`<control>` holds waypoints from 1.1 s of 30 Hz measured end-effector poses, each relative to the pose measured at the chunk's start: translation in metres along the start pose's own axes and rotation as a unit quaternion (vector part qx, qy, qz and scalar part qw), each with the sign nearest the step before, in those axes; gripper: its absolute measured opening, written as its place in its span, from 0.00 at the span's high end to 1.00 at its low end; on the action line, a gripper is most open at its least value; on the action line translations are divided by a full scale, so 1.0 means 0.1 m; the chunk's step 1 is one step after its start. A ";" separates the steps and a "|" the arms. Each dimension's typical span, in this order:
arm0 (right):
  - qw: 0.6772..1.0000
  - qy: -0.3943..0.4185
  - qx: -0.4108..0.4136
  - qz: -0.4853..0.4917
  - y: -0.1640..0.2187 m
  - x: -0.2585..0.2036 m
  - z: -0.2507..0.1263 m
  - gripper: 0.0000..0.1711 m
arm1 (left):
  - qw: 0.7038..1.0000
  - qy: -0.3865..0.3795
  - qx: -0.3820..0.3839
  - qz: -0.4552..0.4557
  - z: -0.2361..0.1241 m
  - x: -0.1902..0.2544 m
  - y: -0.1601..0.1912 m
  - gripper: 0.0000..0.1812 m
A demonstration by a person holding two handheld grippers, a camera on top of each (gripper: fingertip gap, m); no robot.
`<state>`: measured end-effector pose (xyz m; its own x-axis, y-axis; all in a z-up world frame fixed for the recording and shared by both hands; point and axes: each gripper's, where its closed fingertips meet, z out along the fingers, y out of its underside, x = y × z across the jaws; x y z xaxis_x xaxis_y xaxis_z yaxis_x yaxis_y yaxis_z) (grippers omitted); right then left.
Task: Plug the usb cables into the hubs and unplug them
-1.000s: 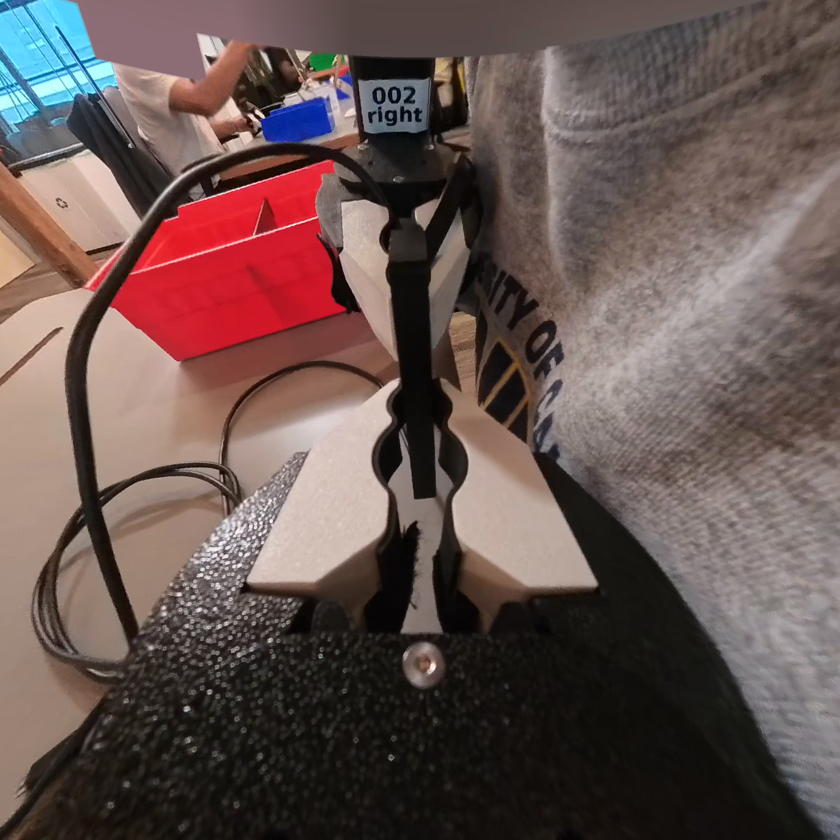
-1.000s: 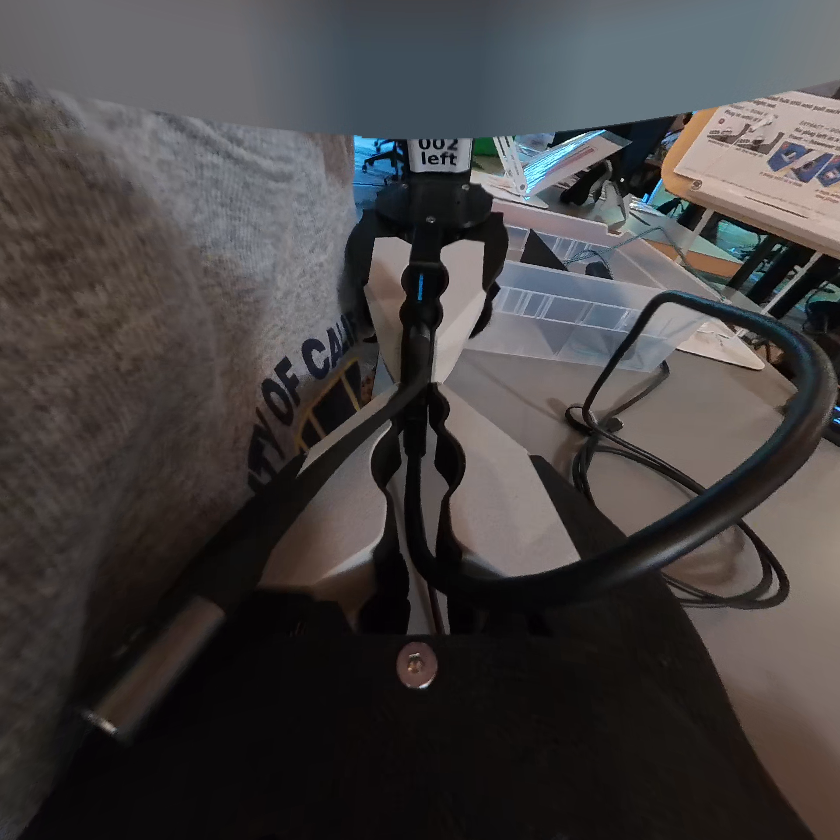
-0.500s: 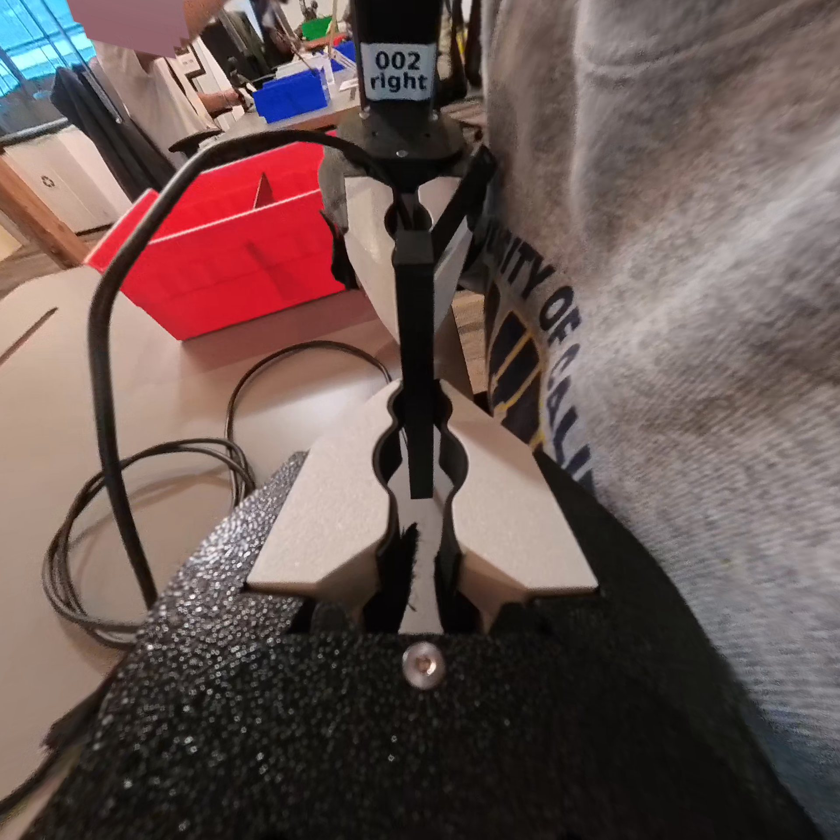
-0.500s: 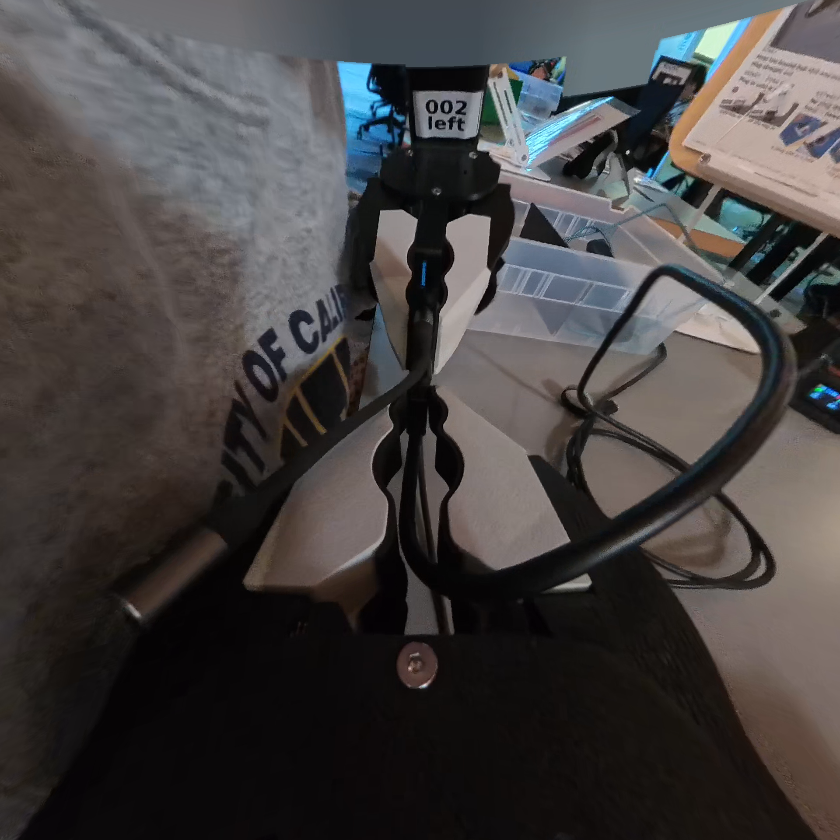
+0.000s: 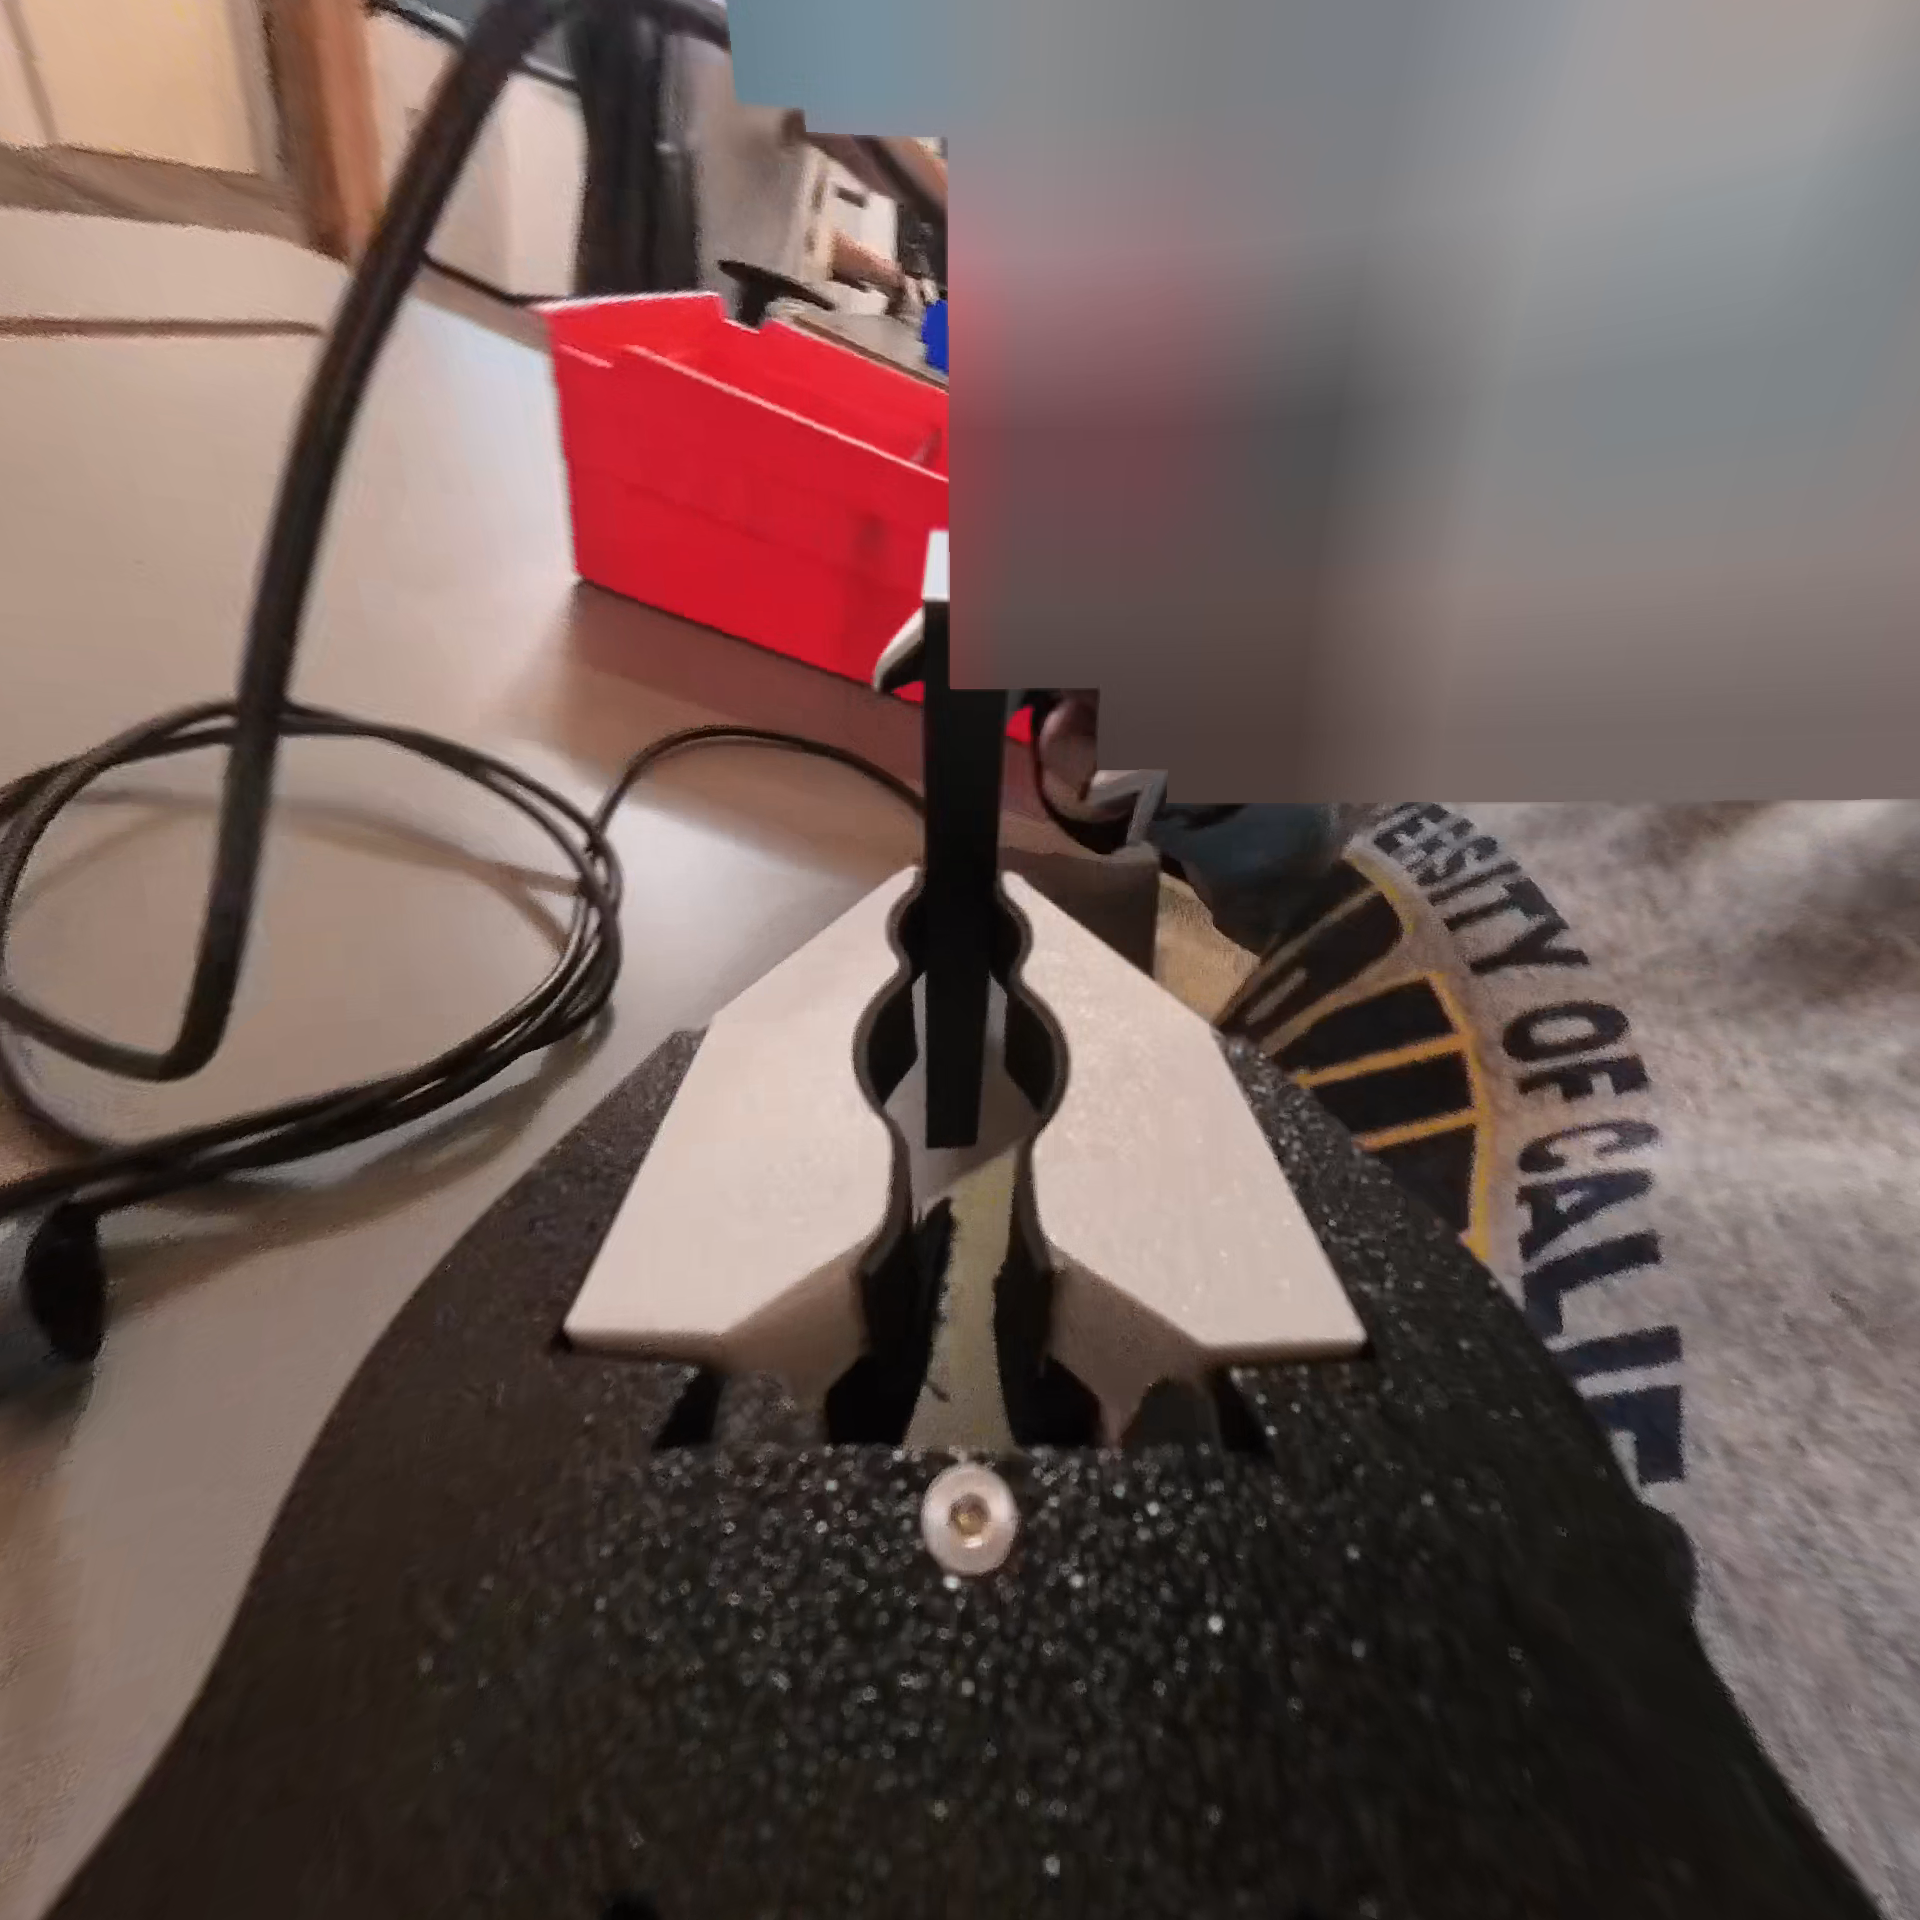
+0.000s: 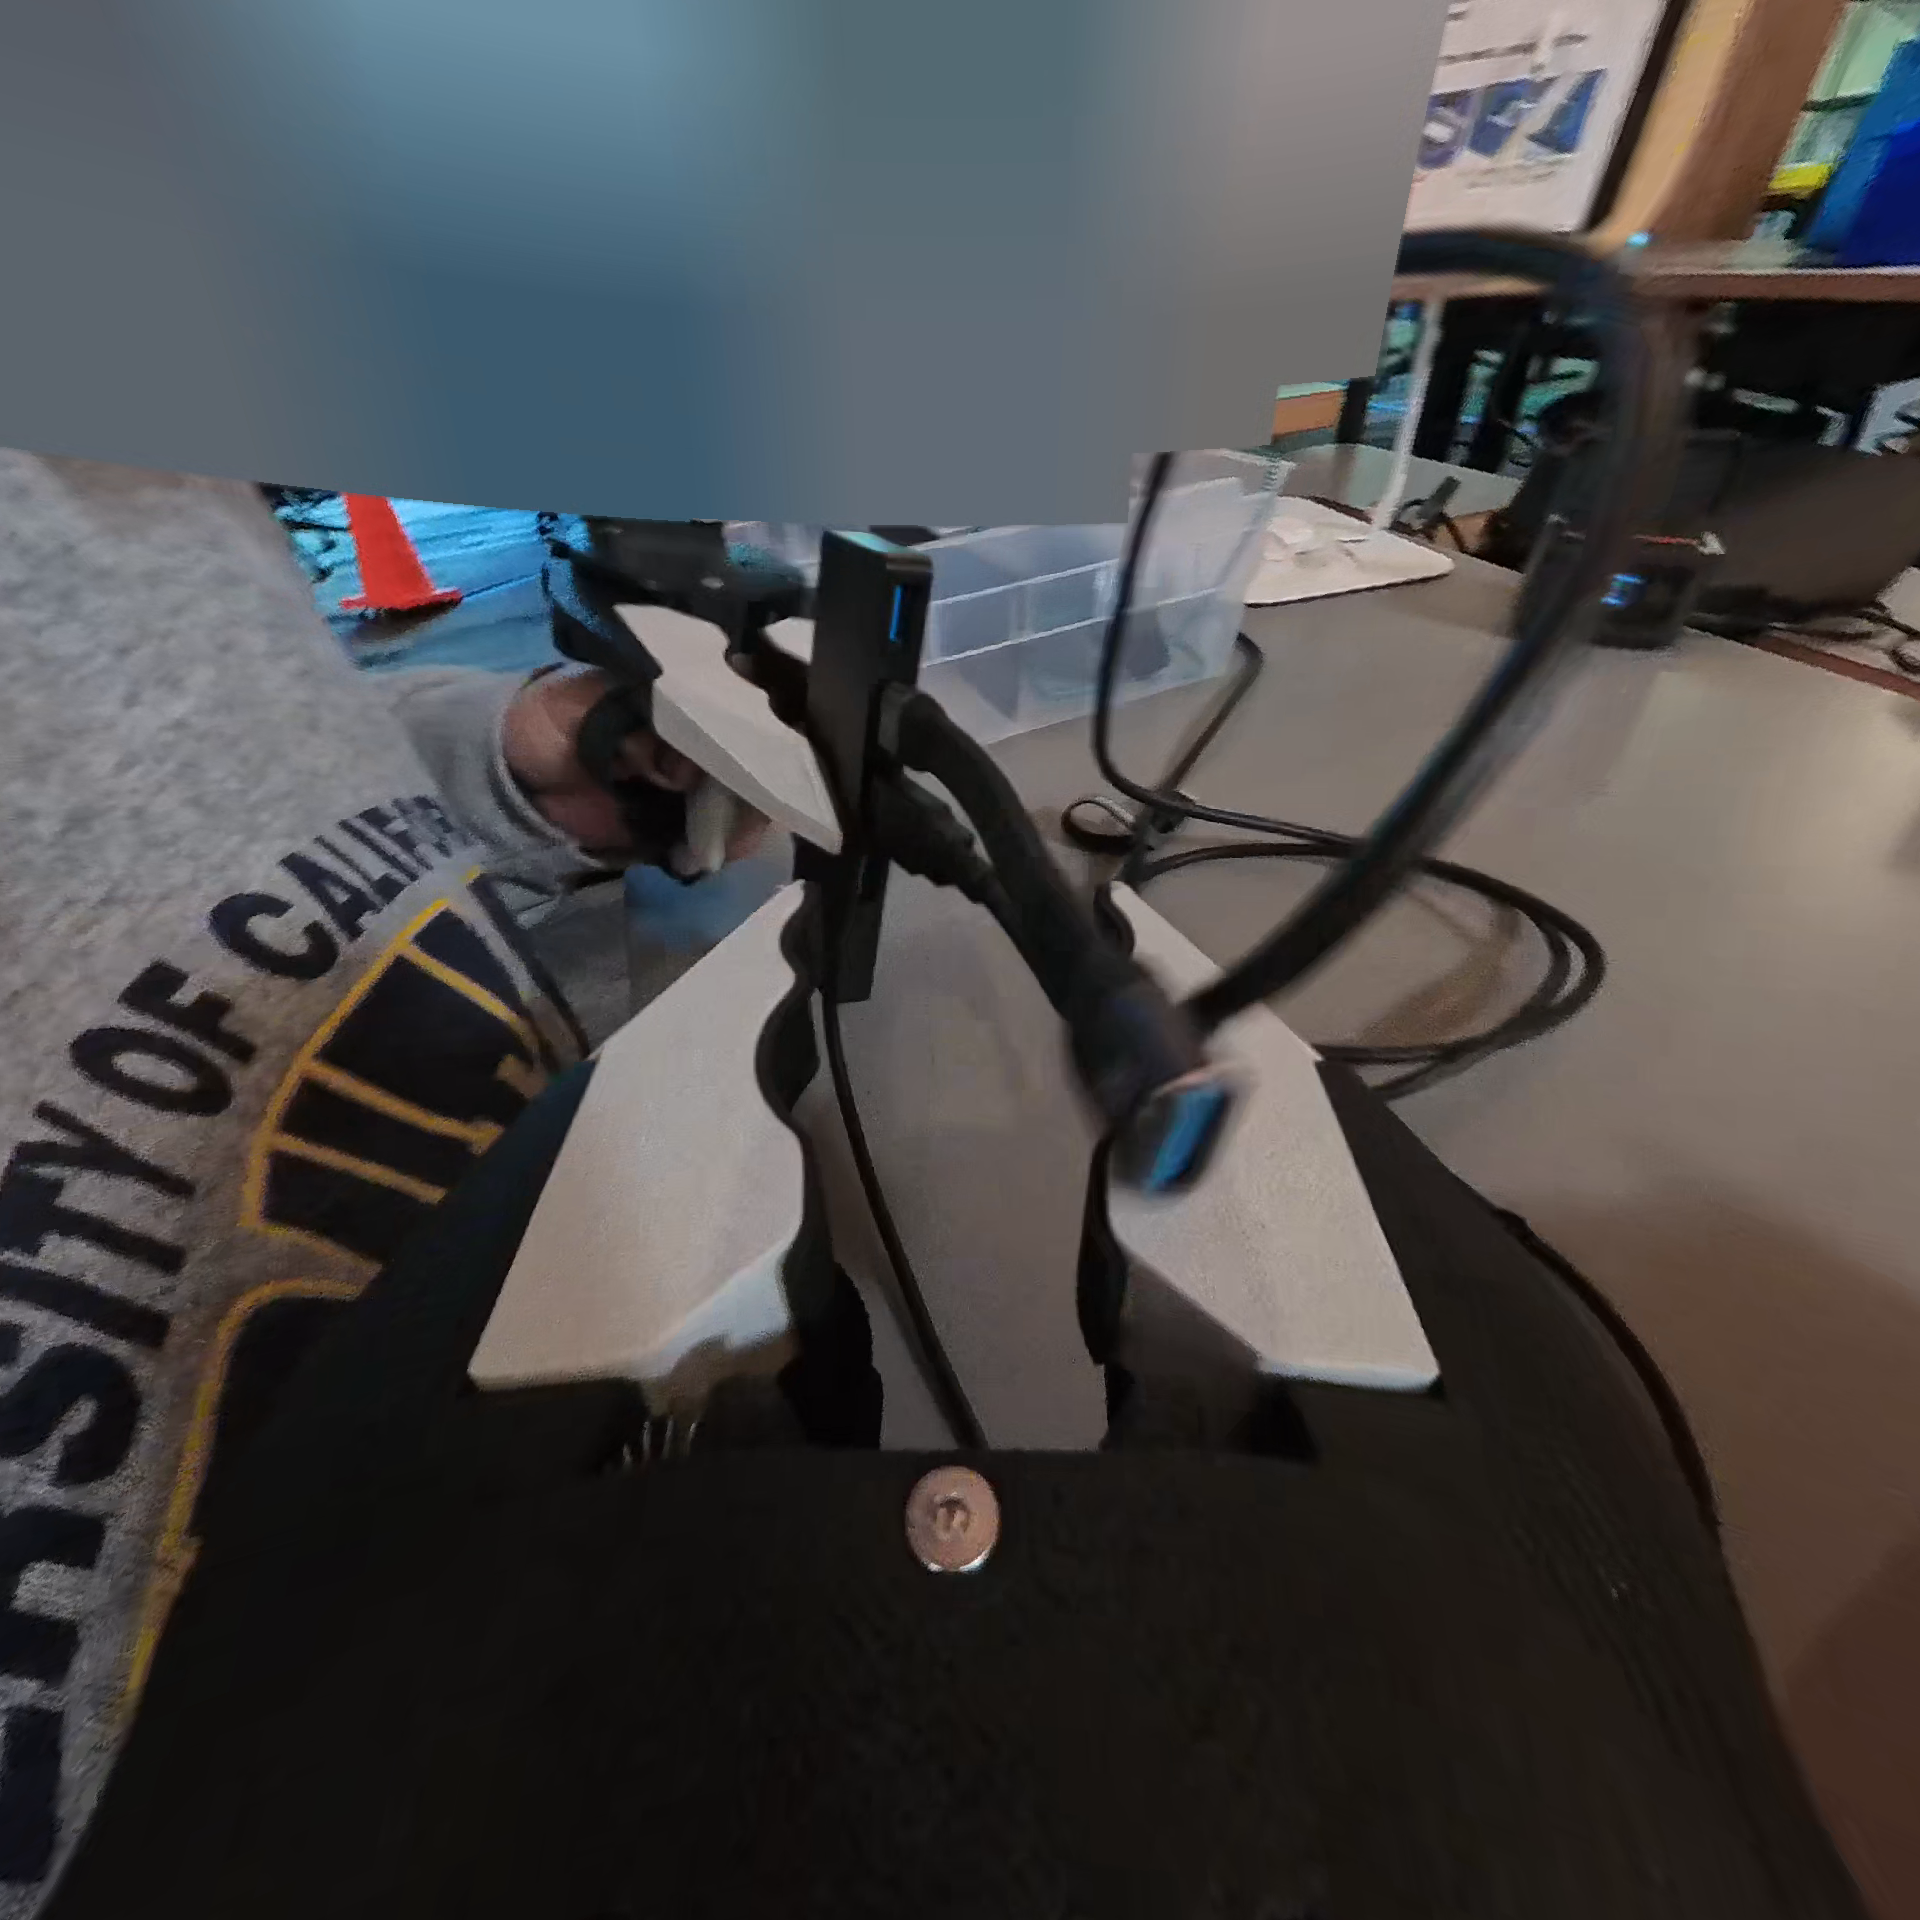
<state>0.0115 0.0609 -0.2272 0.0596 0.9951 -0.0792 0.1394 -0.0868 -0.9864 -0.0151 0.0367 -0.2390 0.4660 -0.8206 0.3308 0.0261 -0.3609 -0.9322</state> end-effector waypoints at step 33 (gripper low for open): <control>0.962 -0.071 -0.055 -0.259 0.20 -0.57 0.07 0.89 | 0.914 -0.002 -0.080 0.398 0.07 0.14 0.35 0.95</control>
<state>0.0035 0.0024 -0.2437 -0.1808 0.9016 0.3929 0.2184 0.4263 -0.8778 -0.0016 0.0161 -0.2677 0.2838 -0.8498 -0.4442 -0.4513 0.2904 -0.8438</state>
